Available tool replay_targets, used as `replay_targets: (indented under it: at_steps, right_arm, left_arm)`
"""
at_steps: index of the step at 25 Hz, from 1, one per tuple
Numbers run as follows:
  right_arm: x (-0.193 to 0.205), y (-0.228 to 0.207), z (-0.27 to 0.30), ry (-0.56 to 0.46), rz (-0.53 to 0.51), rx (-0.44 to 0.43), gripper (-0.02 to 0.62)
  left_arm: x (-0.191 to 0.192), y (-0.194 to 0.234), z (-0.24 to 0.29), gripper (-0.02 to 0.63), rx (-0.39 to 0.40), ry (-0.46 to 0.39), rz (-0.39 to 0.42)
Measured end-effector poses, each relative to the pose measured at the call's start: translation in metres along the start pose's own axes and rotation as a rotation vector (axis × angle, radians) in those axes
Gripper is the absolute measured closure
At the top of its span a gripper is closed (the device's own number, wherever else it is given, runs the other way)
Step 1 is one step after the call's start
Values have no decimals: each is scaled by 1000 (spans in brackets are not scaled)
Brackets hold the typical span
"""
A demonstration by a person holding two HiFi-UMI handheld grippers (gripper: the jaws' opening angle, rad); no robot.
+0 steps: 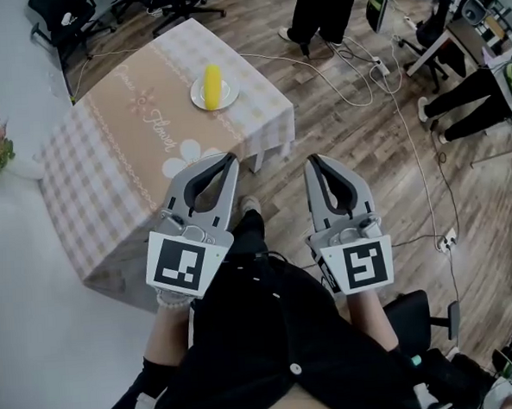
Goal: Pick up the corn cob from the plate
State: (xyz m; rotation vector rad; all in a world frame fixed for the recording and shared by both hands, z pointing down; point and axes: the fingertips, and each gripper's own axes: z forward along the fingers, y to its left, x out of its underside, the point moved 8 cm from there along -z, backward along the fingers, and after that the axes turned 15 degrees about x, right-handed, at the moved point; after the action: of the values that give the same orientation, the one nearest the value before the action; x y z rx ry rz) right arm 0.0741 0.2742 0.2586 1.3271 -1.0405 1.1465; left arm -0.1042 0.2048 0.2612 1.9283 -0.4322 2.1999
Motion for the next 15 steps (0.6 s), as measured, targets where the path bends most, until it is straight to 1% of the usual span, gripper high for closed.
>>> replay_targets:
  at_steps: [9, 15]
  right_arm:
    - [-1, -19, 53, 21, -13, -12, 552]
    - [-2, -37, 98, 25, -14, 4, 552]
  left_arm:
    - [-2, 45, 48, 594, 9, -12, -16]
    - [-4, 81, 82, 594, 17, -13, -26]
